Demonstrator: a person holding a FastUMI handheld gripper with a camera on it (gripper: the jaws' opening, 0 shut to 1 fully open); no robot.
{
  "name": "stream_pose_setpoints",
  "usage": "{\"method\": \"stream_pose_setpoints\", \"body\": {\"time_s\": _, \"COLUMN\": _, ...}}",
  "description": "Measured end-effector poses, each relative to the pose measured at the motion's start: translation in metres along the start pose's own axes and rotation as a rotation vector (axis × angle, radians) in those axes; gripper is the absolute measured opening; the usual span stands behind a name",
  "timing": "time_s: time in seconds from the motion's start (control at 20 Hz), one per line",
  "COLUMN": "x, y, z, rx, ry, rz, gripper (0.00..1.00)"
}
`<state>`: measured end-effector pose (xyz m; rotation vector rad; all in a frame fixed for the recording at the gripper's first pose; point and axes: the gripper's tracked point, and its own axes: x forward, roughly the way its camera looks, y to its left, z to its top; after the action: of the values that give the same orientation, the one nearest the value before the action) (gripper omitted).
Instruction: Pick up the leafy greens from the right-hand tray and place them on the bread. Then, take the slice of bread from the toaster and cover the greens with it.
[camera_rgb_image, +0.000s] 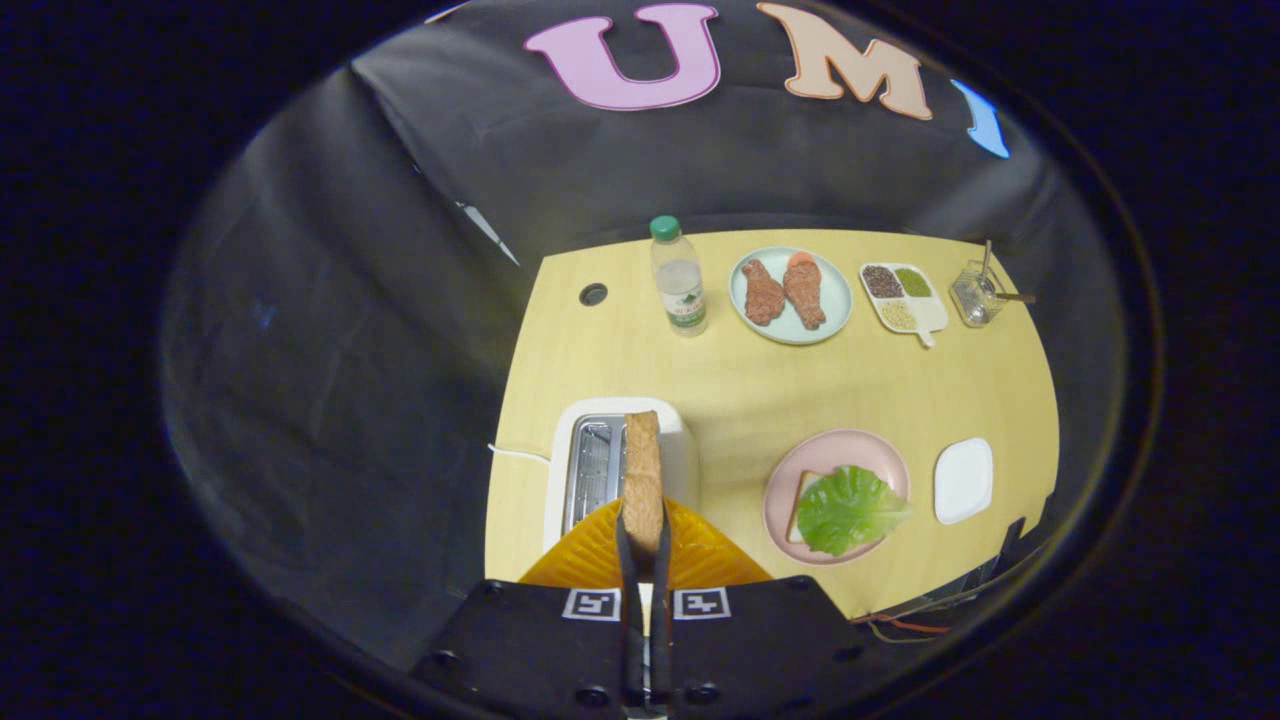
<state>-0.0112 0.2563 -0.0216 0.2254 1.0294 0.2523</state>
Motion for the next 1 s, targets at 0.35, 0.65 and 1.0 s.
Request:
{"method": "stream_pose_setpoints", "body": {"time_s": 0.35, "x": -0.015, "y": -0.076, "z": -0.001, "rx": 0.011, "ry": -0.009, "rz": -0.078, "gripper": 0.05}}
{"method": "stream_pose_setpoints", "body": {"time_s": 0.65, "x": 0.020, "y": -0.145, "z": -0.028, "rx": 0.014, "ry": 0.068, "rz": -0.146, "gripper": 0.05}}
{"method": "stream_pose_setpoints", "body": {"time_s": 1.0, "x": 0.071, "y": -0.184, "z": -0.060, "rx": 0.097, "ry": 0.150, "rz": -0.113, "gripper": 0.05}}
